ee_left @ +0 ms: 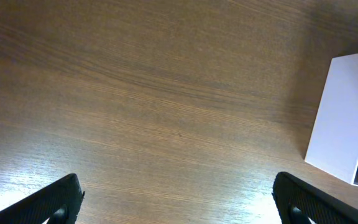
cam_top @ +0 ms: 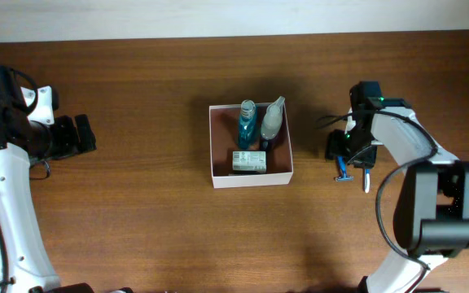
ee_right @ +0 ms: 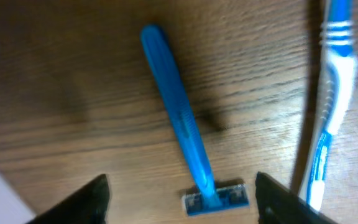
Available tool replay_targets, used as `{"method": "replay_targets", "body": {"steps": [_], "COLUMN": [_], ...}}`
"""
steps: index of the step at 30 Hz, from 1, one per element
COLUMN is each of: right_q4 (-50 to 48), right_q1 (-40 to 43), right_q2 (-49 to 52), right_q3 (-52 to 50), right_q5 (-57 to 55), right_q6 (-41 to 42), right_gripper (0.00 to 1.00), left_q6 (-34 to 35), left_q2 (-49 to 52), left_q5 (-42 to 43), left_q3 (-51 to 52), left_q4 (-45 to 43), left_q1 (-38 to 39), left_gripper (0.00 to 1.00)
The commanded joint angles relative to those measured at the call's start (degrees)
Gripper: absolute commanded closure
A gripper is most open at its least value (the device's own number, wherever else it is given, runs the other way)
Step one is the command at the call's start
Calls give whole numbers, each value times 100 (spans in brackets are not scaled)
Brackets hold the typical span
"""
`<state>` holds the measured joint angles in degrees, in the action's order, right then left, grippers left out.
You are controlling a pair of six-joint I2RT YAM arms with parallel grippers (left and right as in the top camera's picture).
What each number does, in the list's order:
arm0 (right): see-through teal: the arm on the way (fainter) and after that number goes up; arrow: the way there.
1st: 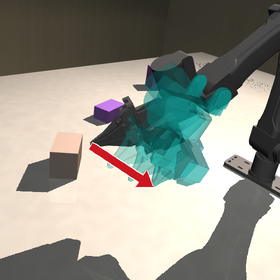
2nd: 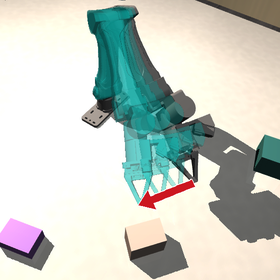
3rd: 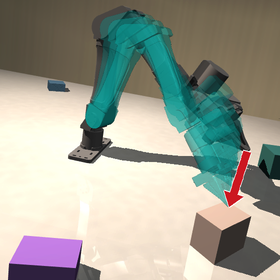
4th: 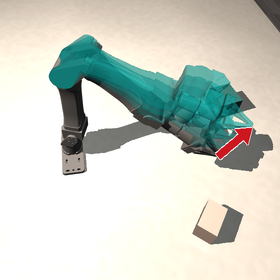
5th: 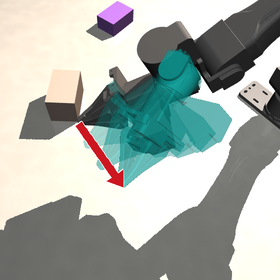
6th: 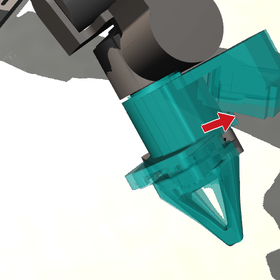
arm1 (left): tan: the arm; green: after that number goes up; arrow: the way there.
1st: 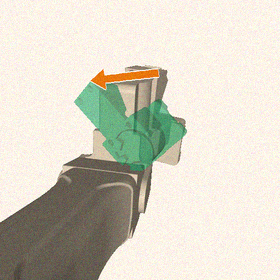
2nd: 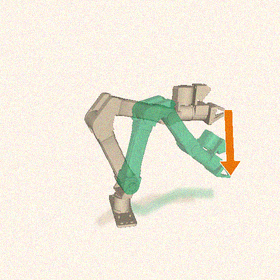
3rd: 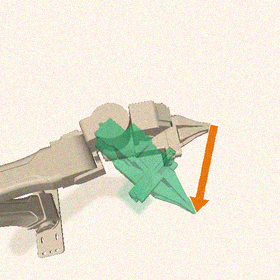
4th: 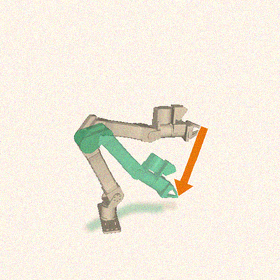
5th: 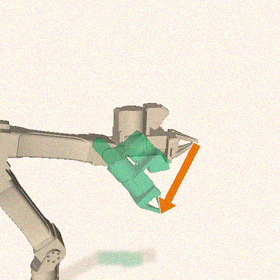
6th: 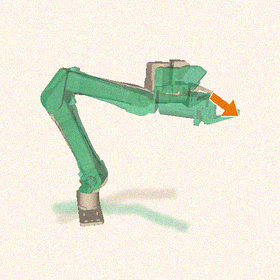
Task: Pack container
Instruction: 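Grasp the blue razor with the right gripper, then place the razor into the white box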
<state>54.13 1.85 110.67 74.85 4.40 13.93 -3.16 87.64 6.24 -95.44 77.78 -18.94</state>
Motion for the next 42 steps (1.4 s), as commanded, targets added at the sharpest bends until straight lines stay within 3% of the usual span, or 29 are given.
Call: {"method": "replay_targets", "body": {"steps": [1, 3, 5, 12, 18, 22, 28, 31, 36, 42], "right_q4": [44, 22, -42, 94, 409, 645, 935, 933, 553, -411], "right_q1": [7, 7, 7, 7, 4, -98, -1207, -2234, -3606, -3838], "right_q2": [229, 328, 339, 313, -197, -1158, -2907, -3318, -3141, -2479], "right_q3": [-44, -83, -131, -116, 11, 66, 87, 87, 85, 85], "right_q5": [-55, -55, -50, -63, -258, -249, 26, 118, -363, -511], "right_q6": [-35, -33, 7, 4, 4, 7, -94, -874, -2074, -3539], "right_gripper": [46, 63, 72, 87, 92, 96, 96, 96, 96, 96], "left_q6": [59, 59, 59, 59, 59, 59, 57, 59, 59, 59], "left_q2": [-72, -72, -72, -72, -72, -72, -72, -72, -72, -72], "left_q5": [61, 61, 61, 61, 61, 61, 61, 61, 61, 61], "left_q3": [-50, -50, -50, -50, -50, -50, -50, -50, -50, -50], "left_q4": [-13, -13, -13, -13, -11, -13, -13, -13, -13, -13], "left_q1": [-24, -24, -24, -24, -24, -24, -24, -24, -24, -24], "left_gripper": [0, 0, 0, 0, 0, 0, 0, 0, 0, 0]}}
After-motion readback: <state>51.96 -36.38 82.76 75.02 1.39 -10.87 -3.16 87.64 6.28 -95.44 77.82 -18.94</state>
